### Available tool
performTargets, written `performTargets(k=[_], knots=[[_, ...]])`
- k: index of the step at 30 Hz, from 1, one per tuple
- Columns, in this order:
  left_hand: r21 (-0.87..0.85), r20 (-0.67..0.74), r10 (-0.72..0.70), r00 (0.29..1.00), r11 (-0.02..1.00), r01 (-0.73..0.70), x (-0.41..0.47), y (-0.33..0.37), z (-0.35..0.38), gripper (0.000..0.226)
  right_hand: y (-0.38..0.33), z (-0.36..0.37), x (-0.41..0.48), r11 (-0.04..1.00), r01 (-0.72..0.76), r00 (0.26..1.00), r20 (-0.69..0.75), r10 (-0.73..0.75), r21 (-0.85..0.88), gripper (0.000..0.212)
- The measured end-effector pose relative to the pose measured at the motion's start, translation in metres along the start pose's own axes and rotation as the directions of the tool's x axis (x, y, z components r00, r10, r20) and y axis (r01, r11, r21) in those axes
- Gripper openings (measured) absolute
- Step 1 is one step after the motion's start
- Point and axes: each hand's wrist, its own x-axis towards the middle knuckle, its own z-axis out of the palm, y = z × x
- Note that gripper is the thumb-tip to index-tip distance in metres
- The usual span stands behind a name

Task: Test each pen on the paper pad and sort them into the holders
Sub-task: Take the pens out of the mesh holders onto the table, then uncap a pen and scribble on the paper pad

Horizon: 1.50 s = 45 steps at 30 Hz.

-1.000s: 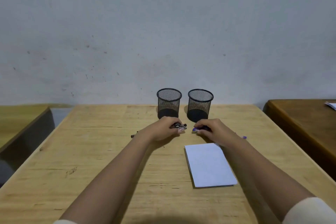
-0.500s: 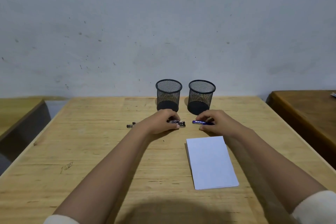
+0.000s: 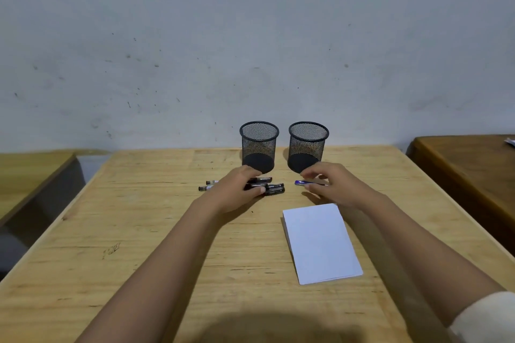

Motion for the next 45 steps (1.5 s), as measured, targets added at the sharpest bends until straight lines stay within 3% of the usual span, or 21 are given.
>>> performTargets(k=[6, 9, 11, 17, 20, 22, 24, 27, 29, 33, 35, 37, 38, 41, 45], knots=[[0.109, -0.176, -0.175, 0.969, 0.974, 0.196, -0.076, -0.031, -0.013, 0.061, -0.043, 0.020, 0.015, 0.995, 0.098, 0.994, 0.055, -0.098, -0.008, 0.024], [0.152, -0.178, -0.293, 0.939, 0.935, 0.320, -0.106, -0.048, -0.014, 0.074, -0.068, 0.038, 0.024, 0.983, 0.157, 0.982, 0.118, -0.145, -0.097, 0.023], [0.193, -0.144, -0.384, 0.912, 0.893, 0.406, -0.117, -0.056, -0.010, 0.080, -0.079, 0.050, 0.030, 0.976, 0.157, 0.986, 0.088, -0.145, -0.151, 0.026], [0.274, -0.151, -0.411, 0.899, 0.857, 0.437, -0.121, -0.058, -0.001, 0.079, -0.090, 0.074, 0.050, 0.937, 0.128, 0.984, 0.156, -0.080, -0.325, 0.023], [0.286, -0.148, -0.411, 0.899, 0.853, 0.437, -0.122, -0.061, -0.001, 0.078, -0.095, 0.079, 0.056, 0.940, 0.101, 0.991, 0.111, -0.068, -0.327, 0.025], [0.283, -0.147, -0.405, 0.902, 0.857, 0.431, -0.123, -0.060, -0.001, 0.078, -0.101, 0.078, 0.057, 0.977, 0.071, 0.997, 0.034, -0.066, -0.202, 0.024], [0.275, -0.145, -0.406, 0.902, 0.860, 0.431, -0.123, -0.062, -0.001, 0.077, -0.112, 0.076, 0.053, 0.995, 0.033, 0.997, -0.073, -0.026, 0.096, 0.020], [0.254, -0.160, -0.408, 0.899, 0.863, 0.437, -0.123, -0.062, 0.000, 0.077, -0.132, 0.074, 0.037, 0.813, -0.018, 0.984, -0.133, 0.117, 0.583, 0.023], [0.224, -0.168, -0.408, 0.898, 0.871, 0.437, -0.125, -0.058, 0.000, 0.076, -0.138, 0.078, 0.027, 0.679, -0.055, 0.977, -0.102, 0.189, 0.732, 0.025], [0.087, -0.153, -0.414, 0.898, 0.899, 0.429, -0.127, -0.050, -0.006, 0.065, -0.144, 0.081, 0.014, 0.498, -0.078, 0.967, -0.055, 0.248, 0.864, 0.024], [-0.201, -0.183, -0.416, 0.891, 0.903, 0.380, -0.128, -0.043, -0.008, 0.039, -0.146, 0.080, 0.008, 0.424, -0.077, 0.964, -0.040, 0.261, 0.903, 0.024], [-0.609, -0.161, -0.464, 0.871, 0.741, 0.282, -0.129, -0.024, -0.012, 0.031, -0.147, 0.078, 0.004, 0.309, -0.061, 0.960, -0.030, 0.280, 0.949, 0.031], [-0.718, -0.161, -0.459, 0.874, 0.662, 0.216, -0.128, -0.016, -0.014, 0.033, -0.148, 0.077, 0.001, 0.267, -0.041, 0.960, -0.036, 0.277, 0.963, 0.033], [-0.654, -0.280, -0.316, 0.907, 0.754, 0.061, -0.119, 0.003, -0.022, 0.020, -0.146, 0.072, -0.007, 0.248, -0.005, 0.966, -0.060, 0.253, 0.969, 0.034], [-0.696, -0.373, -0.240, 0.896, 0.711, -0.100, -0.109, 0.020, -0.023, 0.013, -0.145, 0.063, -0.015, 0.310, 0.027, 0.969, -0.100, 0.225, 0.950, 0.030]])
